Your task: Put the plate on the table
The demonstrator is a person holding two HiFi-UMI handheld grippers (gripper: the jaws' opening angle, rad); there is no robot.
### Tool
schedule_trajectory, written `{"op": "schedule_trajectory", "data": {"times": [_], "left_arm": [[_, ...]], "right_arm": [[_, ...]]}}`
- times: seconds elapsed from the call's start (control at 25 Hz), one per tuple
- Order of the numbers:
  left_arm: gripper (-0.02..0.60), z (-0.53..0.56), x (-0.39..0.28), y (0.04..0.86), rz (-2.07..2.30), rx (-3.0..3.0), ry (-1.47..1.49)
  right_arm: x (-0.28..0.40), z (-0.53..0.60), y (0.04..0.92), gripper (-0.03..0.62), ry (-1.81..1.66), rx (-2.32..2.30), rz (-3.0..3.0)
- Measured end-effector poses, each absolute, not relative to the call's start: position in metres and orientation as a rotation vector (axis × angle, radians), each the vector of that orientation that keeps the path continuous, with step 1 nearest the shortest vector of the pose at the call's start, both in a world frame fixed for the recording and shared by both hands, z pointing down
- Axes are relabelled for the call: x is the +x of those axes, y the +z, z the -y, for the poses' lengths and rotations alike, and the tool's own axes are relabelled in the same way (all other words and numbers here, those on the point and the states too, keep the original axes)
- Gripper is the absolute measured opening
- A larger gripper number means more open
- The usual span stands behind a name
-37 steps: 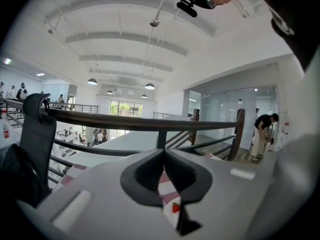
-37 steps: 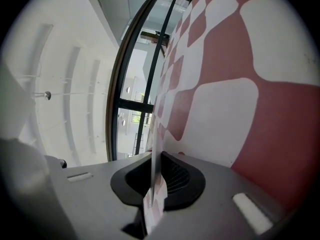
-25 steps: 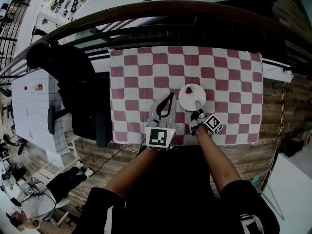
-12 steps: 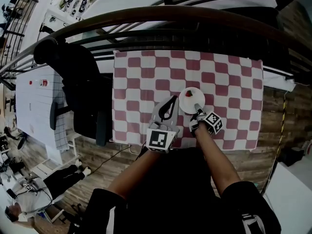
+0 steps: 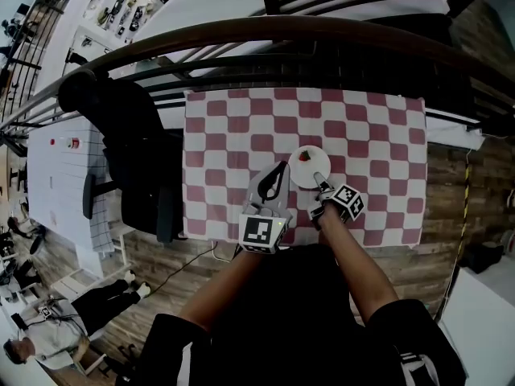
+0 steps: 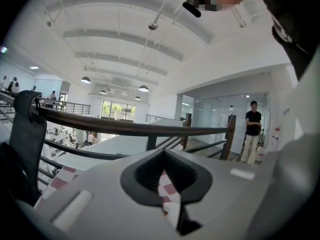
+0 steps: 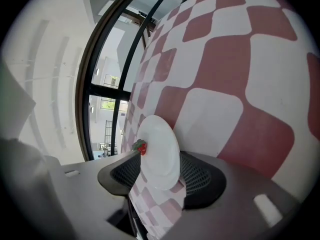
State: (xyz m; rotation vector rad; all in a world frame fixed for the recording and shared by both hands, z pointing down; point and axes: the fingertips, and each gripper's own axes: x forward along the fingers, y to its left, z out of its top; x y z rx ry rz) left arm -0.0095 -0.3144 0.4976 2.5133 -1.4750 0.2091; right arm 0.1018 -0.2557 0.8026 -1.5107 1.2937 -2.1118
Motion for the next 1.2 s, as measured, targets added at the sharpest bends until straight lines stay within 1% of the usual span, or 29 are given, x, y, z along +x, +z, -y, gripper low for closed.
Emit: {"op": "schedule_trajectory", "data": {"times": [0.24, 0.52, 0.6, 0.72, 0.92, 1.2], "left_arm": [[0.009, 0.304, -0.009, 0.496, 1.485, 2.521, 0.208], [0.009, 0.294, -0.016, 0.492, 1.503, 2.489, 0.217], [0.009, 0.295, -0.019, 0.49, 1.502, 2.489, 0.212], [0.008, 0.292, -0.026, 0.486, 1.505, 2.487, 0.215], [0.009, 0.289, -0.035, 0.479, 1.488, 2.497, 0.185], [0.008, 0.285, -0.042, 0.462, 1.474, 2.539, 0.106]], "right_arm": [[0.107, 0.245, 0.783, 0.252, -2.075, -1.501, -1.382], [0.105, 0.25, 0.738, 0.25, -1.949, -1.567, -1.583], [0.107, 0.256, 0.723, 0.232, -1.889, -1.605, -1.636], [0.105, 0.258, 0.7, 0.181, -1.816, -1.597, -1.707], [0.097, 0.26, 0.66, 0.001, -1.7, -1.567, -1.8], [0.068, 0.261, 0.592, -0.002, -1.587, -1.538, -1.931]]}}
